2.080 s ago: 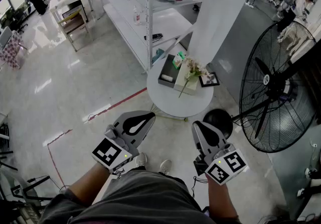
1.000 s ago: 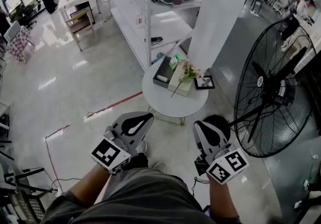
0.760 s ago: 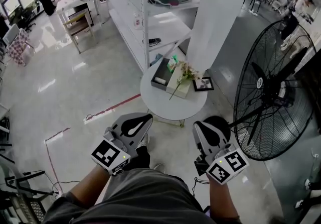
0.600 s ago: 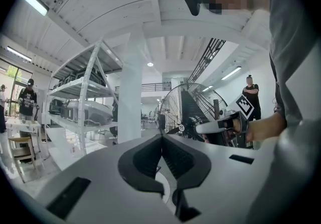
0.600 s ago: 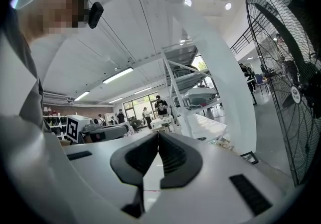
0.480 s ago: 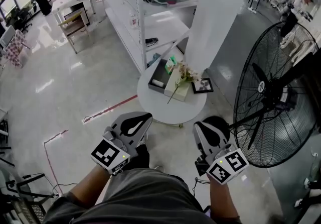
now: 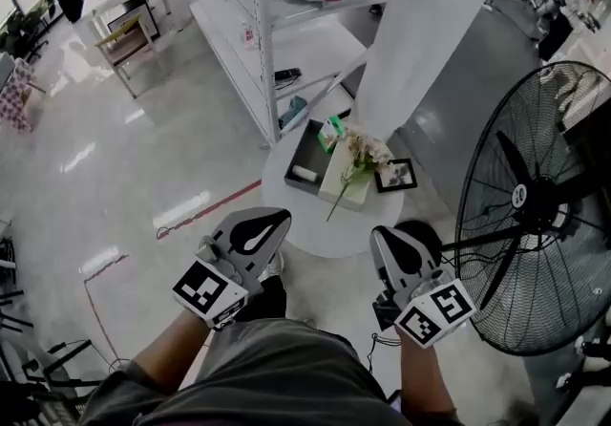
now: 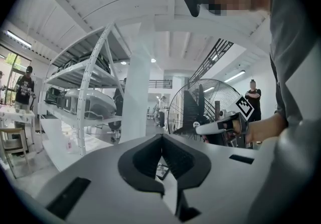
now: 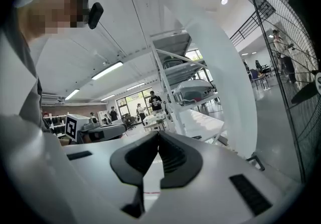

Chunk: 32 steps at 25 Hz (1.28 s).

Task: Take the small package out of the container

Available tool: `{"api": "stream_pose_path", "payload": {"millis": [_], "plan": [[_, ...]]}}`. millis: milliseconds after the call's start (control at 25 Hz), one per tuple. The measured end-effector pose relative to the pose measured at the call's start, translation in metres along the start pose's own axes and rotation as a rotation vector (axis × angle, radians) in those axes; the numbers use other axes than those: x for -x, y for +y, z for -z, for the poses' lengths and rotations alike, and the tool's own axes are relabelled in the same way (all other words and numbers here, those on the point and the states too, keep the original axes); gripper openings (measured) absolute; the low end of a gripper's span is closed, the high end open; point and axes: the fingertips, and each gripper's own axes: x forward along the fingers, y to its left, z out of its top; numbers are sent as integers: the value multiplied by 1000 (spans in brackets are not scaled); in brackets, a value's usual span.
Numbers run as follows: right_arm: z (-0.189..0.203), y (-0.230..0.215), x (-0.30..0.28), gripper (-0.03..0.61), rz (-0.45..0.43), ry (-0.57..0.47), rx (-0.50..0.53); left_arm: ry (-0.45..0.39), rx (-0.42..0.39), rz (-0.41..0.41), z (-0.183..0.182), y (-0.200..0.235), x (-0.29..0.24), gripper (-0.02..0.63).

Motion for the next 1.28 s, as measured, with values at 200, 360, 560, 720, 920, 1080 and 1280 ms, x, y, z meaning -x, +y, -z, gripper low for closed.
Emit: {"api": "stream_pose_path", "payload": {"millis": [200,360,560,720,920,1080,1280], "plan": [[-4,-18,-58,21,25,25,-10,5,14,33,0,57,-28,15],[-5,-31,-103,21,53,50,-15,38,46,53,9,103,-46,15],[-10,-47,-154,21,94,76,-7,65,87,80,16,156,-64,15],[-12,-60,-184,21,126,103,13,104,122,94,26,186,-75,15],[-8,-81,-214,21,136,150,19,108,136,84,38,214,-91,15],[1,-104,-240,22,126,193,39,143,167,72,58,229,-101,15],[16,-142,-273,23,103,262,54,165,194,32,79,243,-118,15]]}}
